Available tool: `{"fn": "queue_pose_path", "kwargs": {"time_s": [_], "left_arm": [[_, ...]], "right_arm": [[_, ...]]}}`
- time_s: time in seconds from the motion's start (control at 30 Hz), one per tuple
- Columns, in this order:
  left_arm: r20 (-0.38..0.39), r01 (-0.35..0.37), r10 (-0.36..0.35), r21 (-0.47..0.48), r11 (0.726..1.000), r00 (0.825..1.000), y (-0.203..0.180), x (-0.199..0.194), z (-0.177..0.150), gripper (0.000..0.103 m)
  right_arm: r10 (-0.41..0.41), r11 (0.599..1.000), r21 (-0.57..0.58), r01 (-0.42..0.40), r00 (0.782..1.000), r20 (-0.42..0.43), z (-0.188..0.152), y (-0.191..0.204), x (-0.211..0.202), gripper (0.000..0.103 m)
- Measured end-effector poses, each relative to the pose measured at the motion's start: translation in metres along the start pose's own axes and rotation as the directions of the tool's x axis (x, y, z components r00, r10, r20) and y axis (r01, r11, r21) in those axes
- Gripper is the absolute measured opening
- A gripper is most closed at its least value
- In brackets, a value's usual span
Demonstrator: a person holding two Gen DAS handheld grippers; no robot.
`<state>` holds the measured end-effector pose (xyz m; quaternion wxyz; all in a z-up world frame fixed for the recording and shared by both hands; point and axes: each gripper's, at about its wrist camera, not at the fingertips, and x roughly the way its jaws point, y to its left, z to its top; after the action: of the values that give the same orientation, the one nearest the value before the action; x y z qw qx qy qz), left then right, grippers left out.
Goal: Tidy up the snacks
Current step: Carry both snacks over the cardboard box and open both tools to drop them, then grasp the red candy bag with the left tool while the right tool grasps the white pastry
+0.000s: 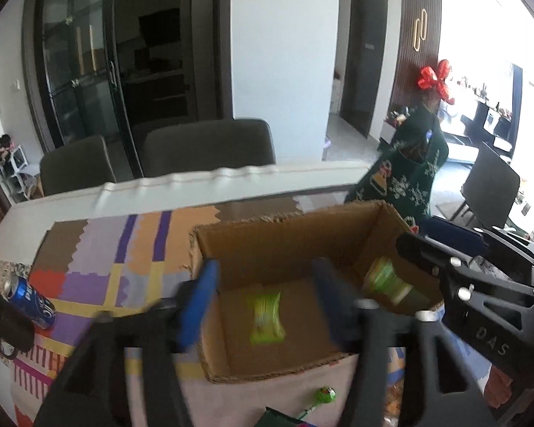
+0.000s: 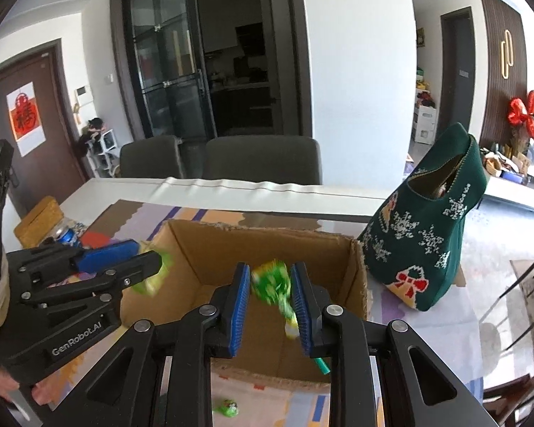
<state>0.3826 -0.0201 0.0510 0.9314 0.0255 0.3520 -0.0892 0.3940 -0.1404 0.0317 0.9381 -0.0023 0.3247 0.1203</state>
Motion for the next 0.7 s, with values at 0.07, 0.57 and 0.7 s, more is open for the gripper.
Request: {"fn": "queue_pose_path", "kwargs": {"time_s": [0.07,0.57,0.7], "left_arm": [[0.011,-0.008,0.008,0.015,1.0,1.0,-0.001,-0.005,0.001,0.067],[0.065,-0.081,0.075,0.102,0.992,0.995,-0.019,-0.07,-0.047,0.091],[0.064,-0.075,0.068,0.107,0.991,0.996,-0.022,-0.085,-0.065,0.092]], "right_arm": [[-0.018,1.0,0.009,0.018,1.0,0.007,0.0,-0.001,-0.001,0.047],[-0.038,0.999,0.019,0.038,0.998,0.049,-0.038,0.003,-0.054,0.062],[-0.062,0.998,0.008,0.062,0.996,0.057,-0.057,0.008,-0.073,0.066]]}}
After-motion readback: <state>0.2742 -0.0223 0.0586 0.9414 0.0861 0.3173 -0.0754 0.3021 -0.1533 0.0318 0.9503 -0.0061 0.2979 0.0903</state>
